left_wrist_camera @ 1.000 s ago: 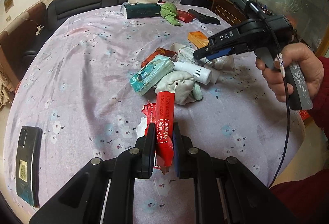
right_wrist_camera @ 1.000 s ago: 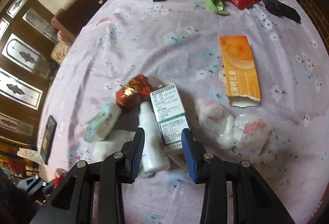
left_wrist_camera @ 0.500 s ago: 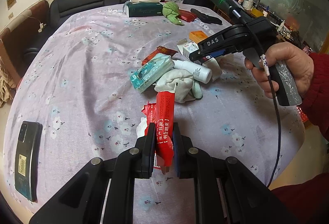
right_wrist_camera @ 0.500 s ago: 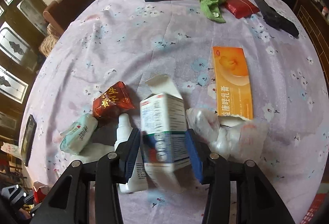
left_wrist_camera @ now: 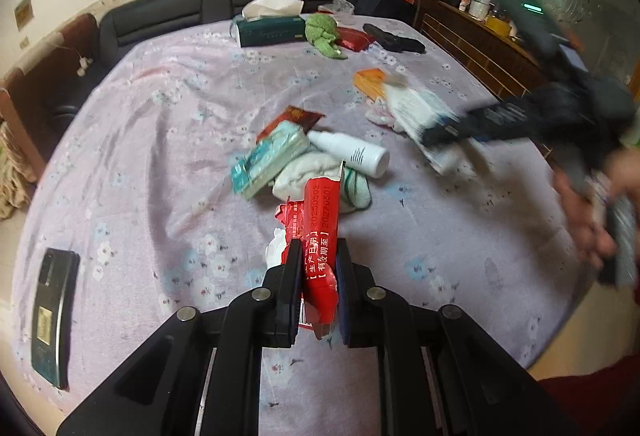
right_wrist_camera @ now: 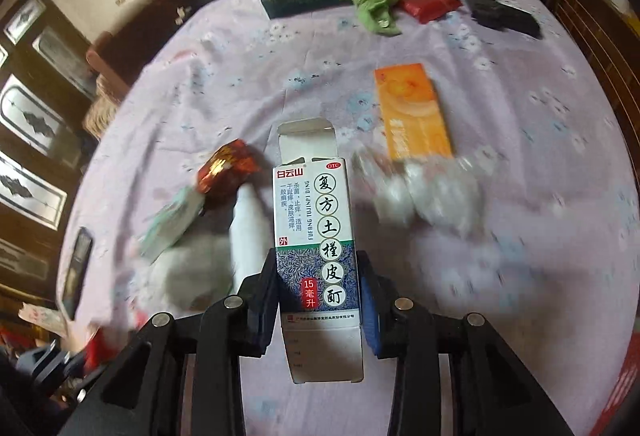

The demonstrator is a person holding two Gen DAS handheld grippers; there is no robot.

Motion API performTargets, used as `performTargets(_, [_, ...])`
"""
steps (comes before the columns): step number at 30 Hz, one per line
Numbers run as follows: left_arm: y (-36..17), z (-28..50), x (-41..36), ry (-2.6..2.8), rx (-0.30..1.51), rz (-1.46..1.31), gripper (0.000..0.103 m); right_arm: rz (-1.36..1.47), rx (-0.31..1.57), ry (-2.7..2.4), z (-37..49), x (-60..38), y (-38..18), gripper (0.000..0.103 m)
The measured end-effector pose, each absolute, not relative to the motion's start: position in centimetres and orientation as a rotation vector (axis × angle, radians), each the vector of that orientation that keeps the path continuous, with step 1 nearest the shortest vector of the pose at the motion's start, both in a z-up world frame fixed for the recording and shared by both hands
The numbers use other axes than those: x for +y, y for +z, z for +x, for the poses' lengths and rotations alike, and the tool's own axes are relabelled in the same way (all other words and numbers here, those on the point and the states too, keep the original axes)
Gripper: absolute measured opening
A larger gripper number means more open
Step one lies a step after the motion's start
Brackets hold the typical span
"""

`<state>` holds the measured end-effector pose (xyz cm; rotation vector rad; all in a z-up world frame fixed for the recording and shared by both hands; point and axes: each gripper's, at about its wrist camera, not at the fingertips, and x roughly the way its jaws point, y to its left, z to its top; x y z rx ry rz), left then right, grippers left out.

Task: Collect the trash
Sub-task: 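Grasp the red tube package with the left tool while the right tool grasps the white medicine box, then carry both items to the red wastebasket and open both tools over it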

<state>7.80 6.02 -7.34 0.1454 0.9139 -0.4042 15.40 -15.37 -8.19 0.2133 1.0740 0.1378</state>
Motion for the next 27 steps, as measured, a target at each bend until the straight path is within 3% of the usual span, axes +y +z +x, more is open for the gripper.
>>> performTargets(12, [-6.1, 7.8, 0.5, -0.348, 0.884, 0.168, 0.014, 0.244, 1.035, 0.068, 5.2, -17.4, -7.0, 0.038])
performTargets(27, [-3.8, 6.5, -5.0, -0.339, 0.799, 0.268, 0.014, 0.26, 0.966, 0.017, 1.2, -22.2, -4.5, 0.038])
